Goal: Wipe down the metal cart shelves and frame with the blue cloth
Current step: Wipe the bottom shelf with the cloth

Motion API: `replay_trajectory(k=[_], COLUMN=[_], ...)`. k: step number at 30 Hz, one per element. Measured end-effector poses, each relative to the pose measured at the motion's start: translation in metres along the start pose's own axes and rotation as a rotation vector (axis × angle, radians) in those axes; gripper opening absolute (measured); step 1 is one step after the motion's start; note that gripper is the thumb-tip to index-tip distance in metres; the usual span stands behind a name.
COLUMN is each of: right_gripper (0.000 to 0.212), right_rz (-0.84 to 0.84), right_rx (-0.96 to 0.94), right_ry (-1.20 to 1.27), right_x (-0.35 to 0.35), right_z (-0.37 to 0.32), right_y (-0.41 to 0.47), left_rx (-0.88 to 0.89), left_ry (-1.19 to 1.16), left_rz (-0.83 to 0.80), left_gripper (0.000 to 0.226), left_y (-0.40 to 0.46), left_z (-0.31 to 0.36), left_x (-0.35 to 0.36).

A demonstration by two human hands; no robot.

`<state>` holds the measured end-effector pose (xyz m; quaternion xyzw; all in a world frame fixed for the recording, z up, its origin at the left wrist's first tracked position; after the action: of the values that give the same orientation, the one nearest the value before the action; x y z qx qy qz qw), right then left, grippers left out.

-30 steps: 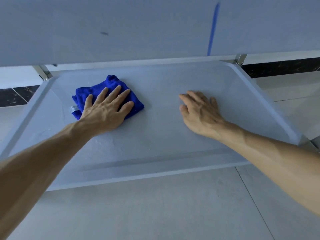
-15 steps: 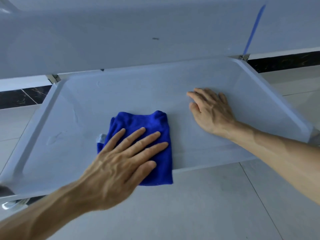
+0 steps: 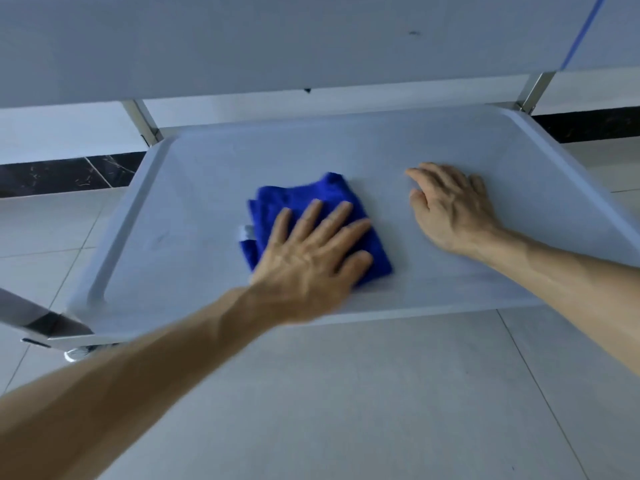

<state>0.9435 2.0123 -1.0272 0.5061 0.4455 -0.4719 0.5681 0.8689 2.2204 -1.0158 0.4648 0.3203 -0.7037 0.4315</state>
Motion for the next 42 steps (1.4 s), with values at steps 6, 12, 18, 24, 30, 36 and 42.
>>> replay_trajectory(k=[6, 12, 18, 24, 30, 36, 42], right_gripper=[0.064, 0.063, 0.066, 0.075, 0.069, 0.069, 0.045], right_rz=[-0.005, 0.000, 0.021, 0.051, 0.051, -0.016, -0.002], right_rx=[0.006, 0.004, -0.024, -0.052, -0.052, -0.087, -0.044], right_ry=[0.034, 0.046, 0.031, 0.027, 0.004, 0.043, 0.063], right_x=[-0.001, -0.001, -0.002, -0.002, -0.006, -0.010, -0.007], right_z=[0.004, 0.003, 0.004, 0.003, -0.003, -0.040, -0.042], right_y=[-0.002, 0.001, 0.001, 0.001, 0.003, 0.006, 0.008], left_rx=[0.399, 0.401, 0.395, -0.042, -0.297, -0.260, -0.051], left_ry=[-0.040, 0.299, 0.275, 0.086, 0.067, 0.026, 0.012], left_rz=[-0.017, -0.016, 0.003, -0.001, 0.080, 0.077, 0.014], left_gripper=[0.045, 0.083, 0.076, 0.073, 0.088, 0.088, 0.083], left_y=[-0.050, -0.031, -0.060, -0.118, -0.087, -0.039, -0.033], left_z=[0.061, 0.046, -0.013, -0.139, -0.140, -0.087, -0.034], left_x=[0.006, 0.028, 0.002, -0.055, -0.050, -0.028, -0.007])
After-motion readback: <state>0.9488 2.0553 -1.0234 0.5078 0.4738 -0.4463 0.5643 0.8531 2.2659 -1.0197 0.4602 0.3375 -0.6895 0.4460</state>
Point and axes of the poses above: each hand's wrist, its own y-axis towards the middle knuckle, its own x-axis out of the palm, z = x × y, the point moved 6 cm from there along y, towards the middle knuckle, and after that the axes turned 12 degrees about -y, right-handed, at the moved point
